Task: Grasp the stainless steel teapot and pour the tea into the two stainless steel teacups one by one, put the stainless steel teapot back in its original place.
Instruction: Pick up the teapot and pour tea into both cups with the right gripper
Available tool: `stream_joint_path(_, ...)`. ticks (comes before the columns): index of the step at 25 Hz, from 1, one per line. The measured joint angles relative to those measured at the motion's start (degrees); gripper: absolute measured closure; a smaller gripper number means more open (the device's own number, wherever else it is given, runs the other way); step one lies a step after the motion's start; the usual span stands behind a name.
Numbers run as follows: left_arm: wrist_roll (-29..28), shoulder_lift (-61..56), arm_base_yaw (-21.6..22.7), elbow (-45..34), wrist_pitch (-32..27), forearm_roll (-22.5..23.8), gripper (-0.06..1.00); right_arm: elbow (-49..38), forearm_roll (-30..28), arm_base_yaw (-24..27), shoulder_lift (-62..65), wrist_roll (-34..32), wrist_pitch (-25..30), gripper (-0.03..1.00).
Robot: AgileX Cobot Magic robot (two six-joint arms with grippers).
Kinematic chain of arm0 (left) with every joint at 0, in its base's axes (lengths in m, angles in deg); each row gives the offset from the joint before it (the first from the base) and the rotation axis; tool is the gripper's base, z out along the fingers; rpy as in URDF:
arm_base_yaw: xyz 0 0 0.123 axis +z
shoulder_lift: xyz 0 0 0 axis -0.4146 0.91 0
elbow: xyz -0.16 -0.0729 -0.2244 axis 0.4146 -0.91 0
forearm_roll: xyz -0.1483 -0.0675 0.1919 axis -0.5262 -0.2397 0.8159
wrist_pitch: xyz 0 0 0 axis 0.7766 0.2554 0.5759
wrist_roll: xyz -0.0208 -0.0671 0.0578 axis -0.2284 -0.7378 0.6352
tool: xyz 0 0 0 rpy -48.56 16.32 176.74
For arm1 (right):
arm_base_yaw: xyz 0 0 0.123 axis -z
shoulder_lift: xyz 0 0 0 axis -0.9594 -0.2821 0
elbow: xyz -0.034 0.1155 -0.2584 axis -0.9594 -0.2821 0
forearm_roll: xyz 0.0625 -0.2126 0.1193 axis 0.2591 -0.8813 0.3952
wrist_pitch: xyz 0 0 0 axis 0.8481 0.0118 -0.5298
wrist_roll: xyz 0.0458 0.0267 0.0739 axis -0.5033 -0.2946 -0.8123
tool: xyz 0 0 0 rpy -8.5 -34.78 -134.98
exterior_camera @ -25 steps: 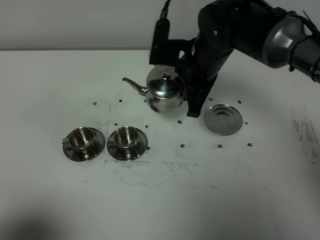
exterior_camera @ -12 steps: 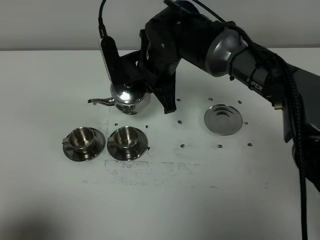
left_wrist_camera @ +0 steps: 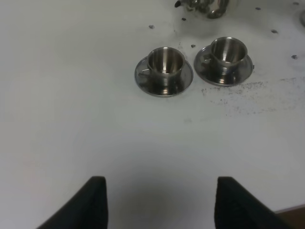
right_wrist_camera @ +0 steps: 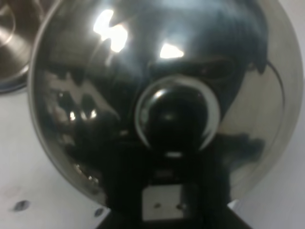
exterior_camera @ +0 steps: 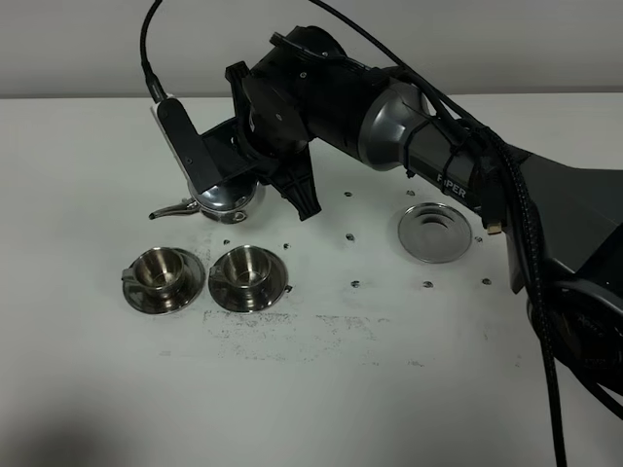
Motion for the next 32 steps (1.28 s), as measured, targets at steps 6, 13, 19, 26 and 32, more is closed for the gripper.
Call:
stream_joint_path(6,0.0,0.0,0.0,0.0,0.0,0.0,0.47,0.3,-4.8,-0.6,-1.7,0.4,-2.5,0.79)
stream_joint_path(13,0.0,0.0,0.0,0.0,0.0,0.0,0.47,0.3,-7.7,-2.2,-3.6,1.5,-3.5,0.79)
stream_joint_path(19,0.0,0.0,0.0,0.0,0.0,0.0,0.47,0.3,-11.3,-3.9,-4.2,1.5,-3.6,0.79)
stream_joint_path(26,0.0,0.0,0.0,0.0,0.0,0.0,0.47,0.3,-15.1,-4.8,-4.3,1.5,-4.0,0.79)
stream_joint_path(32,0.0,0.0,0.0,0.0,0.0,0.0,0.47,0.3,-17.7,-5.3,-4.3,1.5,-4.1,0.79)
